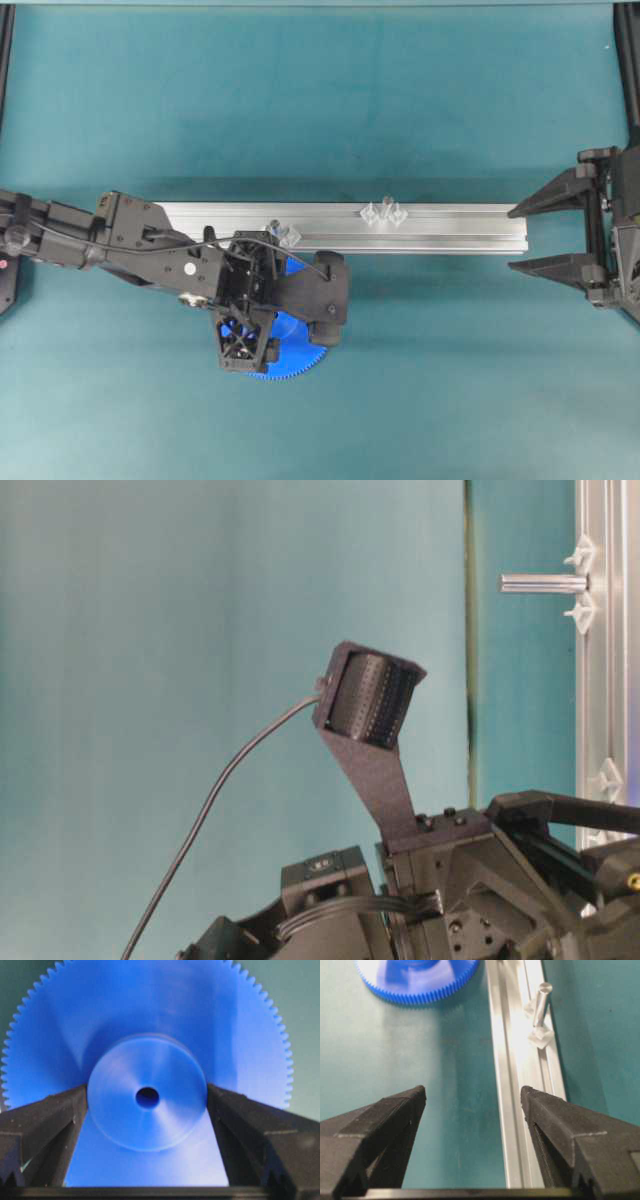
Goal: Insert the large gear onto the shaft.
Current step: 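Lift the blue gear off the table with the left gripper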
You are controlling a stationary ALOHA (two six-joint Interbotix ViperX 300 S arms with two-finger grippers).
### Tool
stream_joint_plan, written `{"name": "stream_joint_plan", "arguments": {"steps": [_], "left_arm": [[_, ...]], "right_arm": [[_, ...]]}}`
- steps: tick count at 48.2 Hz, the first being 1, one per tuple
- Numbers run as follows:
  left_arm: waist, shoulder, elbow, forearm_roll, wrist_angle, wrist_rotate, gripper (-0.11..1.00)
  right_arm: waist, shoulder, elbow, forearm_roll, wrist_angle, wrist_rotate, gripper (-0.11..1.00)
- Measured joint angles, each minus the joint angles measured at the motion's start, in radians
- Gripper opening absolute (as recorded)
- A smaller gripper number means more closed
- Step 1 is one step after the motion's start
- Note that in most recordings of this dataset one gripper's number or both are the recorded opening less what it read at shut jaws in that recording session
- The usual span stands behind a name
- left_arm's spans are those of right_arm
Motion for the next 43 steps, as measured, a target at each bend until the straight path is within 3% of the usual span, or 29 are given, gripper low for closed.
{"name": "stream_joint_plan", "arguments": {"steps": [17,24,43], "left_arm": [[0.000,0.017,-0.015,0.000,0.000,-0.006,0.91],[0.000,0.014,-0.015,0.000,0.000,-0.021,0.79],[0.000,-0.009,-0.018,0.002,0.002,-0.018,0.78]], "right_arm": [[-0.002,-0.002,0.000,0.000,0.006,0.000,0.83],[-0.002,-0.002,0.000,0.000,0.006,0.000,0.83],[0.000,-0.002,0.000,0.000,0.006,0.003,0.83]]}}
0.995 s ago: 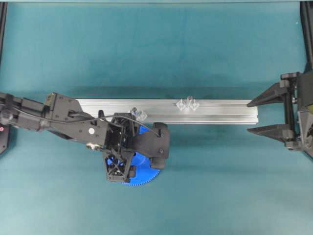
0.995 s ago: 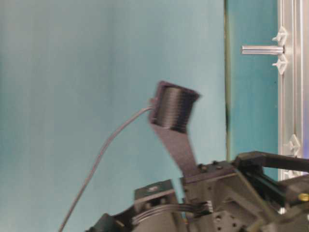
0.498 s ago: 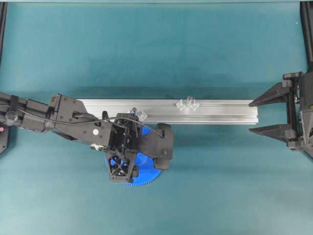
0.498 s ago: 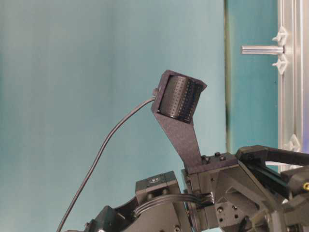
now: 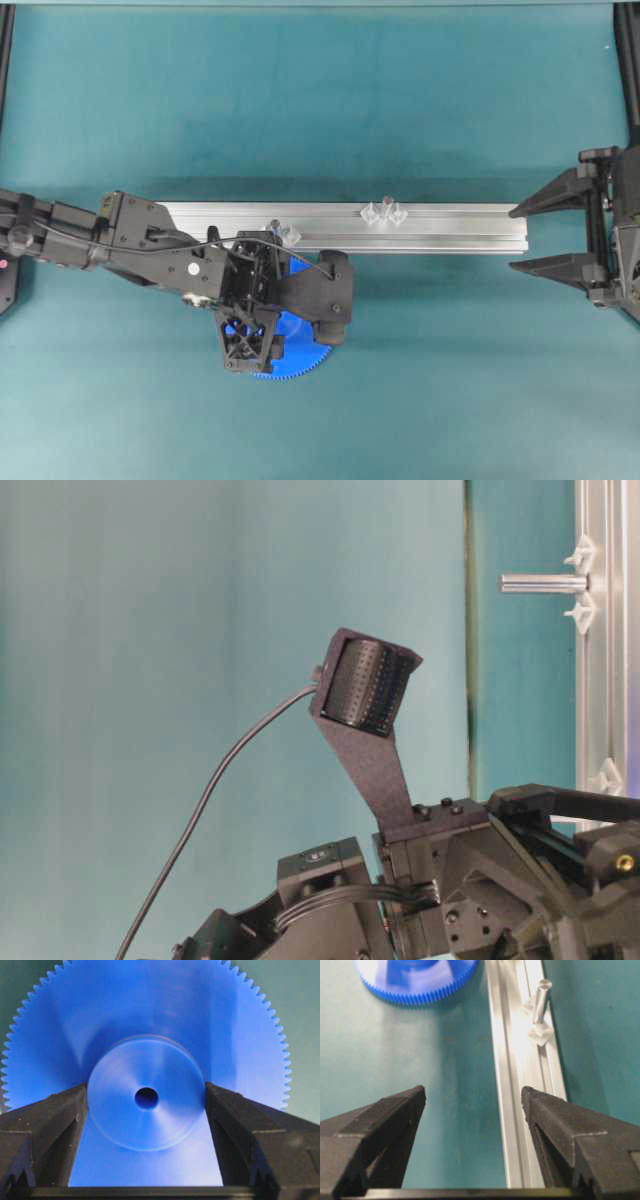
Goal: Insert the large gear onto the shaft.
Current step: 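Lift the blue gear off the table with the left gripper, then carry the gear right and above the right-hand shaft on the rail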
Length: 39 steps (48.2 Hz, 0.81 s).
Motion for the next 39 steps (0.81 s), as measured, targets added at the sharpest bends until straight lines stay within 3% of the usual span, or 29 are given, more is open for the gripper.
{"name": "stream_joint_plan", "arguments": {"steps": [15,27,39], "left_arm": [[0.000,-0.037,-0.075,0.000,0.043,0.012,0.78],[0.017,-0.044,-0.193,0.002,0.129,0.137,0.78],[0.137,-0.044,-0.334,0.002,0.155,0.222,0.78]], "right_arm": [[-0.002,-0.008,0.000,0.000,0.002,0.002,0.83],[-0.011,-0.038,0.015,0.000,0.003,0.002,0.83],[-0.012,-0.130,0.040,0.002,0.006,0.025,0.83]]}}
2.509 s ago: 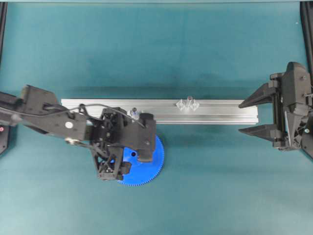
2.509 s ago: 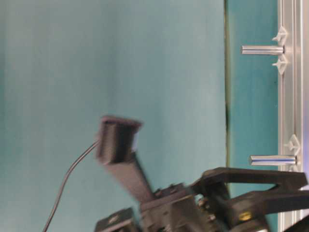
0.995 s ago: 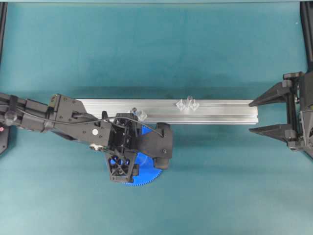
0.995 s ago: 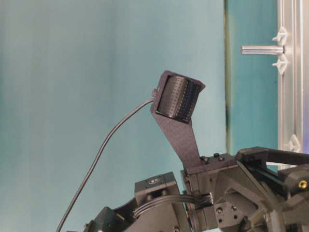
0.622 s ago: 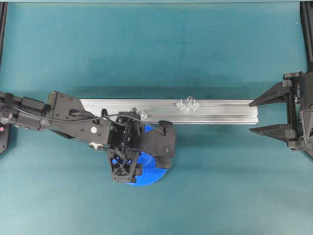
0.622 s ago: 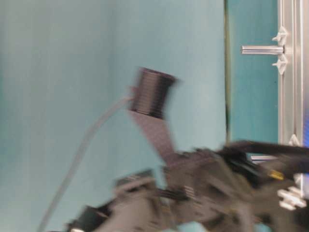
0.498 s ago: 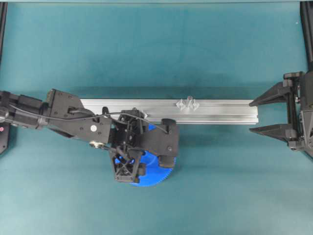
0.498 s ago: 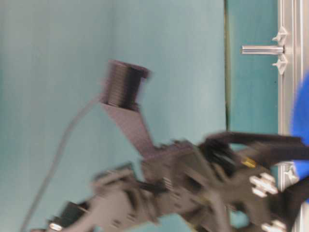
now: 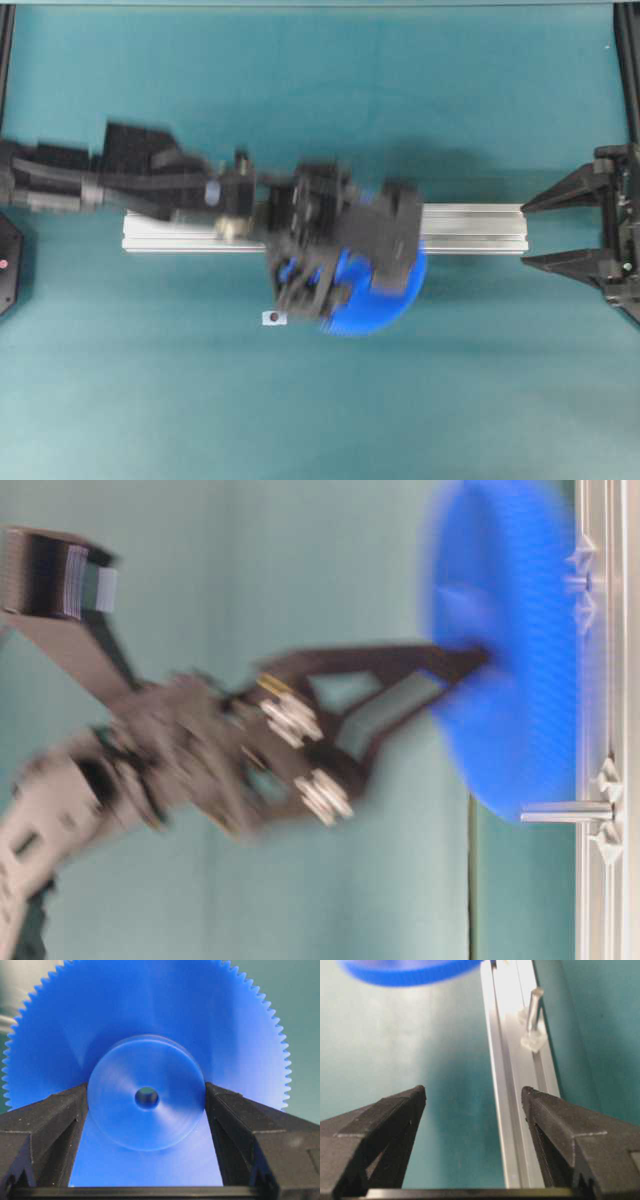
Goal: Insert the large gear onto the shaft.
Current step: 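Carry the gear right and above the right-hand shaft on the rail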
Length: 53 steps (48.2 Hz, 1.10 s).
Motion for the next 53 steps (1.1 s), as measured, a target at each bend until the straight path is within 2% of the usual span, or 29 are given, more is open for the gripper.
{"name": "stream_joint_plan", "arguments": {"steps": [7,17,35,53], "left_arm": [[0.052,0.031,-0.051,0.006,0.002,0.063,0.78],[0.060,0.144,-0.150,0.006,0.025,0.104,0.78],[0.095,0.265,-0.298,0.003,0.107,0.101,0.78],[0.109,0.281,-0.296,0.003,0.129,0.098,0.78]], "right_arm": [[-0.002,-0.044,0.006,0.000,0.055,0.020,0.83],[-0.003,-0.077,0.006,0.000,0.117,0.038,0.83],[-0.006,-0.092,0.006,0.000,0.121,0.041,0.83],[-0.006,-0.094,0.012,0.000,0.124,0.041,0.83]]}}
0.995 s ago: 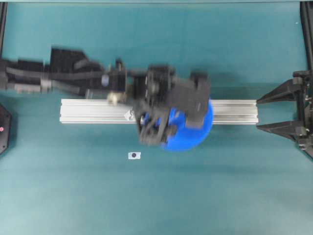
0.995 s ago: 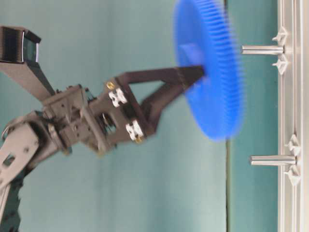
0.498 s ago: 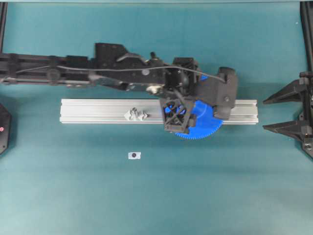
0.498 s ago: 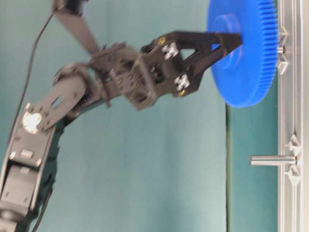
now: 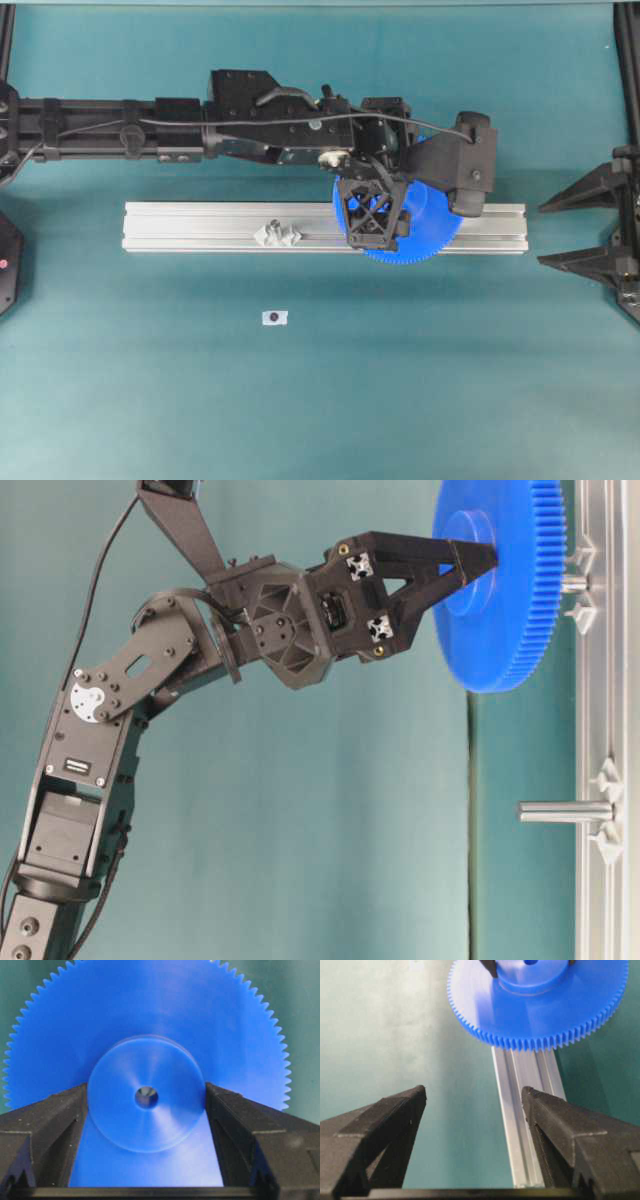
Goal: Insert the large gear onto the shaft.
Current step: 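Carry the gear right and above the right-hand shaft on the rail, then align the gear's center hole with the shaft tip using the left gripper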
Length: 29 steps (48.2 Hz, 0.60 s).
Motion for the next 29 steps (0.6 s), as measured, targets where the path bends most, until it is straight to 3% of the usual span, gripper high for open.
{"name": "stream_joint_plan", "arguments": {"steps": [29], "left_arm": [[-0.011,-0.043,0.086,0.005,0.025,-0.003,0.78]], "right_arm": [[-0.003,0.002,0.002,0.000,0.002,0.000,0.83]]}}
